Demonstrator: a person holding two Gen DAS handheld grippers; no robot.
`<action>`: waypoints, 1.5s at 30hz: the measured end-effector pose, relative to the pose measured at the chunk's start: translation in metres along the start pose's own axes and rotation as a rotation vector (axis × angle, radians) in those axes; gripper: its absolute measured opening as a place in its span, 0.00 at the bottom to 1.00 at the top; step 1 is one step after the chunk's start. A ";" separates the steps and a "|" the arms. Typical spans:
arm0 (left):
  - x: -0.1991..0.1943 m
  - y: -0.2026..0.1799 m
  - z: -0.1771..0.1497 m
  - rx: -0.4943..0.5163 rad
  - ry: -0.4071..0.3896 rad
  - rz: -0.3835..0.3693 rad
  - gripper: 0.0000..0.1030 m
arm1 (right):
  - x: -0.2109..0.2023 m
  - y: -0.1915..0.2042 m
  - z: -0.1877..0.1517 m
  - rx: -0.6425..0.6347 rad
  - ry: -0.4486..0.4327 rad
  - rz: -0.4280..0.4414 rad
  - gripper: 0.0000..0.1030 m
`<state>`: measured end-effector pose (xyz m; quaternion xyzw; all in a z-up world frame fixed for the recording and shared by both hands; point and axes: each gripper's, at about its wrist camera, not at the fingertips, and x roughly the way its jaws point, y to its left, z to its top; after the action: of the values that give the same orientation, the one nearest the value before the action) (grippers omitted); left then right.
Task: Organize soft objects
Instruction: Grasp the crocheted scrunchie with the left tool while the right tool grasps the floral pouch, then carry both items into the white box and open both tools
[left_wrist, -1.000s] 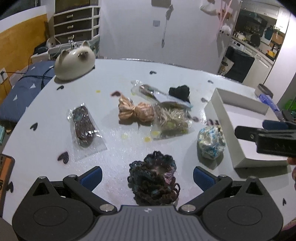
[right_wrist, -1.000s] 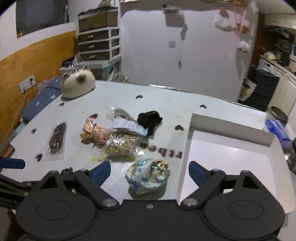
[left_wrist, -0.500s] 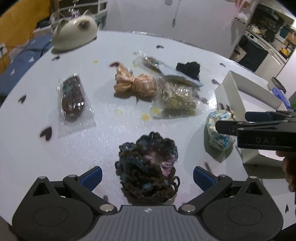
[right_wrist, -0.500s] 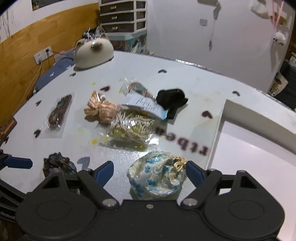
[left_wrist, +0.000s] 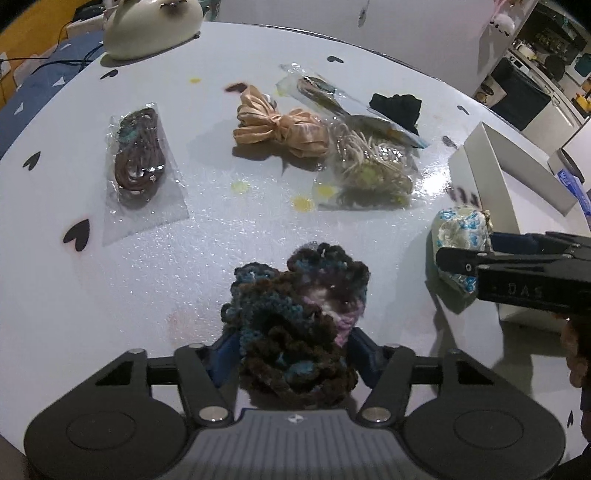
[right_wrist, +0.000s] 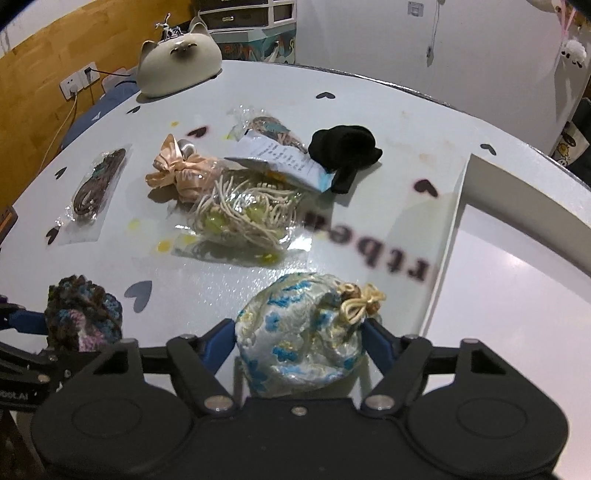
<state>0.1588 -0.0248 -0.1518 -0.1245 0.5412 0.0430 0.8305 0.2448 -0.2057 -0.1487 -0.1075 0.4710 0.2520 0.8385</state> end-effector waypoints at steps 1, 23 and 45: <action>0.000 0.000 0.000 0.000 -0.002 -0.005 0.55 | 0.000 0.000 -0.001 0.005 0.002 0.001 0.66; -0.076 0.023 -0.033 0.018 -0.197 -0.054 0.48 | -0.073 0.046 -0.038 0.048 -0.097 0.039 0.42; -0.108 -0.097 -0.016 0.224 -0.323 -0.183 0.48 | -0.190 -0.038 -0.115 0.289 -0.317 -0.191 0.43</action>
<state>0.1204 -0.1159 -0.0437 -0.0717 0.3889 -0.0737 0.9155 0.0986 -0.3468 -0.0514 0.0104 0.3523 0.1150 0.9287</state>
